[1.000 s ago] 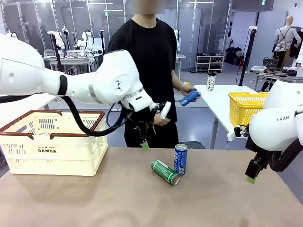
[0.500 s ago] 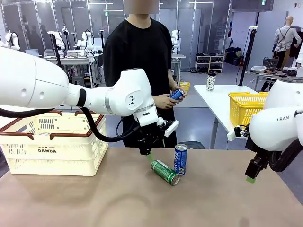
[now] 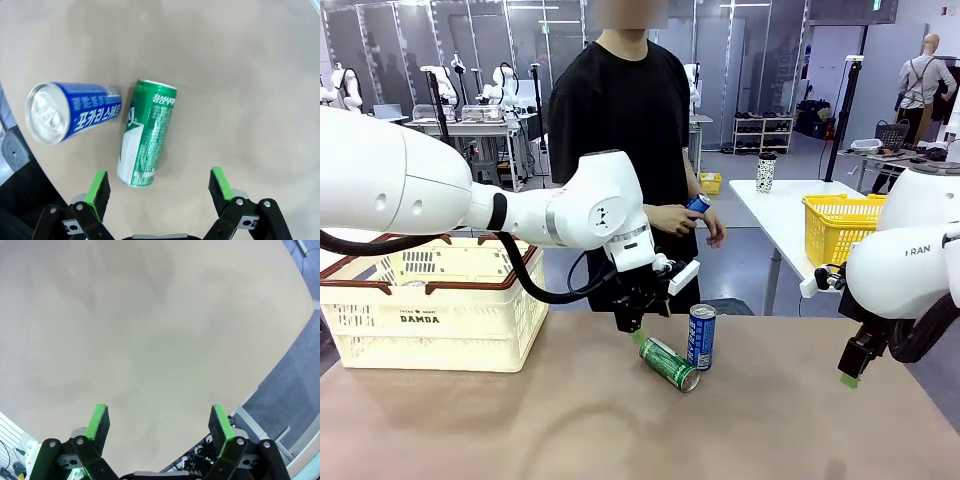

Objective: Place the drinks into the Shopping basket.
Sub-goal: Pick up one drink and place it into the Shopping basket.

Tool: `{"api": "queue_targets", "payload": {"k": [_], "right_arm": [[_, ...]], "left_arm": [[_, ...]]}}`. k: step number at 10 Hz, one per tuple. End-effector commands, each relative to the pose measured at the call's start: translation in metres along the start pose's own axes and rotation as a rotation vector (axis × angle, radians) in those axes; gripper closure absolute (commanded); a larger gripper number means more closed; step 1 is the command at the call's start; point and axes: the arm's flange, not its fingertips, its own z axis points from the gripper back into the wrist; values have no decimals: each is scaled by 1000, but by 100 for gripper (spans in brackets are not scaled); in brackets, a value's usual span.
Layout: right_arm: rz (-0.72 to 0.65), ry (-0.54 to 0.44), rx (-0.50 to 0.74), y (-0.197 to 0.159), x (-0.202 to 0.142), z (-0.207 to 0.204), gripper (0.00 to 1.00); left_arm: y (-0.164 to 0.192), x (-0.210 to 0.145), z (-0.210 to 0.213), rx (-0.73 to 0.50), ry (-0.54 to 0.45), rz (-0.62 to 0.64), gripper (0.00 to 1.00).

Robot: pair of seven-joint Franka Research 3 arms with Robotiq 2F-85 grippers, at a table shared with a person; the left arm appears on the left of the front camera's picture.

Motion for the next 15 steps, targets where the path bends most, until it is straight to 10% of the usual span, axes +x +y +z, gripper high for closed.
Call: {"api": "queue_targets", "payload": {"k": [1,15], "right_arm": [[-4,-1,1,1,1,0,0],[-4,-1,1,1,1,0,0]], "left_arm": [[12,3,-15,-33,4,-54,0],[26,-5,-80,-77,76,-88,0]]}}
